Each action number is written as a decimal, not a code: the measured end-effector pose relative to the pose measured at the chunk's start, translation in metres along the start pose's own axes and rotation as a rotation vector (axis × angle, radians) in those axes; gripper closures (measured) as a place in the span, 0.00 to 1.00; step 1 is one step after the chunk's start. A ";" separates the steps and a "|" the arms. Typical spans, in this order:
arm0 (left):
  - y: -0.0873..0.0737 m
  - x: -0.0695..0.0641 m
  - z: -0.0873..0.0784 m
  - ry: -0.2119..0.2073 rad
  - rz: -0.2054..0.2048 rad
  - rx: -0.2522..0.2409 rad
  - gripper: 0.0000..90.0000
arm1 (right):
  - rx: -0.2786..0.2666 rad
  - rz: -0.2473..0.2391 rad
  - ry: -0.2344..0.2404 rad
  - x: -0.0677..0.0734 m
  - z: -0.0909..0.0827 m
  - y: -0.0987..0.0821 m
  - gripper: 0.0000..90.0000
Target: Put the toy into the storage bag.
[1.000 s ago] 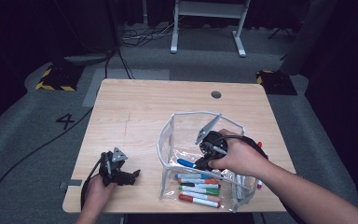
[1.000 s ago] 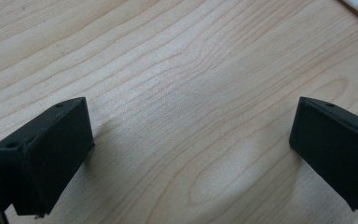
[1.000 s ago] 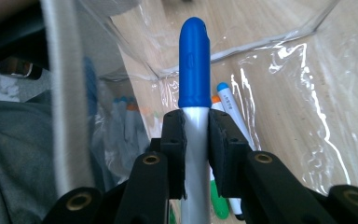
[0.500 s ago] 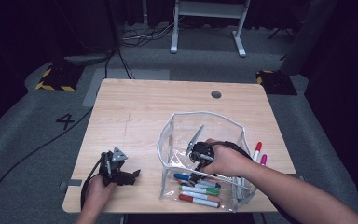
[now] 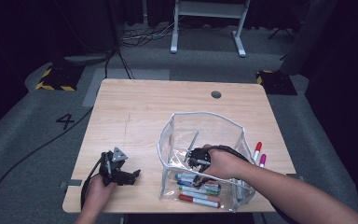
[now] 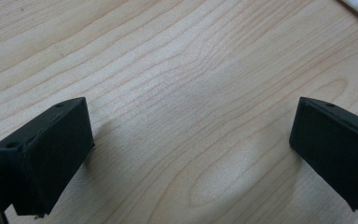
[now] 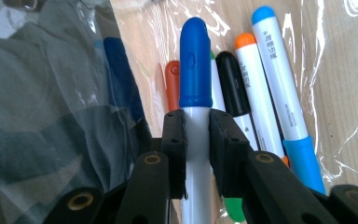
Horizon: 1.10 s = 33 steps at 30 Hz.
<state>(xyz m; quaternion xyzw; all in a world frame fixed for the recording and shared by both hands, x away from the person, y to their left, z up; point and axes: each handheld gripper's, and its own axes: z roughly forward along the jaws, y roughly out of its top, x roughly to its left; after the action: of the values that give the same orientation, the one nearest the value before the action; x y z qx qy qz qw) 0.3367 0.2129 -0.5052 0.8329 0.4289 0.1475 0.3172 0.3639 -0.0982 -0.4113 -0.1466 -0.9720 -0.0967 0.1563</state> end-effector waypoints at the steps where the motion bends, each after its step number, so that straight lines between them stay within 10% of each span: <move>1: 0.000 0.000 0.000 0.000 0.000 0.000 0.00 | 0.007 -0.011 -0.012 0.000 0.001 0.000 0.86; 12: 0.000 0.000 0.000 -0.001 0.001 0.000 0.00 | -0.139 0.031 -0.114 -0.004 -0.007 -0.002 0.54; 15: 0.000 0.000 0.000 -0.001 0.001 0.000 0.00 | -0.204 -0.014 -0.204 -0.006 -0.026 -0.002 0.52; 33: 0.000 0.000 0.000 -0.001 0.002 0.000 0.00 | -0.543 0.006 -0.344 0.020 -0.135 -0.035 0.51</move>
<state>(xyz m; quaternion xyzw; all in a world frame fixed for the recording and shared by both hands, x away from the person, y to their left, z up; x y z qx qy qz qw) 0.3368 0.2129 -0.5052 0.8333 0.4280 0.1474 0.3173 0.3719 -0.1576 -0.2841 -0.2002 -0.9223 -0.3261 -0.0547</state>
